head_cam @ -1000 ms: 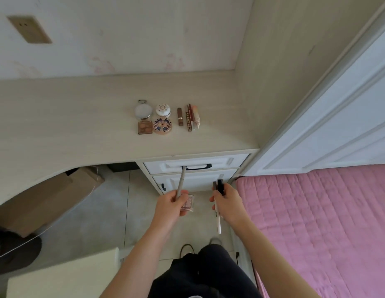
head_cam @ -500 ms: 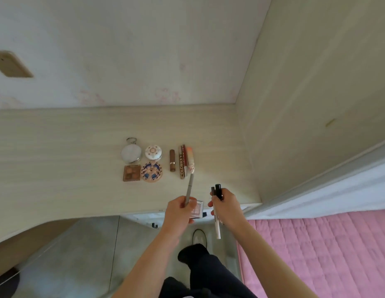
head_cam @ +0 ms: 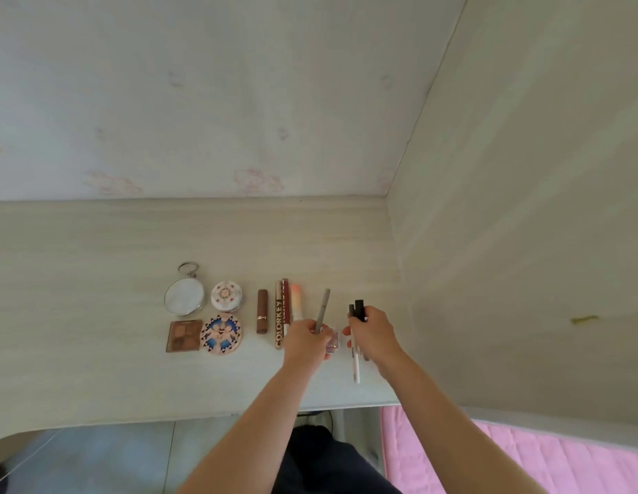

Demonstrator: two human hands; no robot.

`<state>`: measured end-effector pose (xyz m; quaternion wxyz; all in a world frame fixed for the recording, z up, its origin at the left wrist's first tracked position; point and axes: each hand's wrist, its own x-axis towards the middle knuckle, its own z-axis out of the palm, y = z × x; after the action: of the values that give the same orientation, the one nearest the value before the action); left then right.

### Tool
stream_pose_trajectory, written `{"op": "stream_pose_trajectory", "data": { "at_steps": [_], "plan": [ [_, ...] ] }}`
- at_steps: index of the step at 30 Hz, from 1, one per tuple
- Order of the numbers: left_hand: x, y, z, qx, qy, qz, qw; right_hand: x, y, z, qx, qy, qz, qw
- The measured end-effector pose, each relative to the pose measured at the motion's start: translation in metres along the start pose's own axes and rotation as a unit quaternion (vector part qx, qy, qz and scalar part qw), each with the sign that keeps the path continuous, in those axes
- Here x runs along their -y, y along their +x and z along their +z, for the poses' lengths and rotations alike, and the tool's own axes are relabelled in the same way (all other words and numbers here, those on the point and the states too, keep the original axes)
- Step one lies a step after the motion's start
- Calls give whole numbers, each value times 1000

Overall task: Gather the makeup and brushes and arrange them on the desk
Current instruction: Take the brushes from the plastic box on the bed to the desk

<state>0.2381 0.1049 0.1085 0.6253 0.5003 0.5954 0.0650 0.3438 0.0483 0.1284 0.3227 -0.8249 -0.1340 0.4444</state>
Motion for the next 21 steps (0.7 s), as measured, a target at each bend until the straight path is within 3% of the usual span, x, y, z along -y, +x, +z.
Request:
{"op": "stream_pose_trajectory", "data": {
  "at_steps": [21],
  "plan": [
    [-17,46,20,-29,109,-25,993,-1,71,15,-26,-75,11,997]
  ]
}}
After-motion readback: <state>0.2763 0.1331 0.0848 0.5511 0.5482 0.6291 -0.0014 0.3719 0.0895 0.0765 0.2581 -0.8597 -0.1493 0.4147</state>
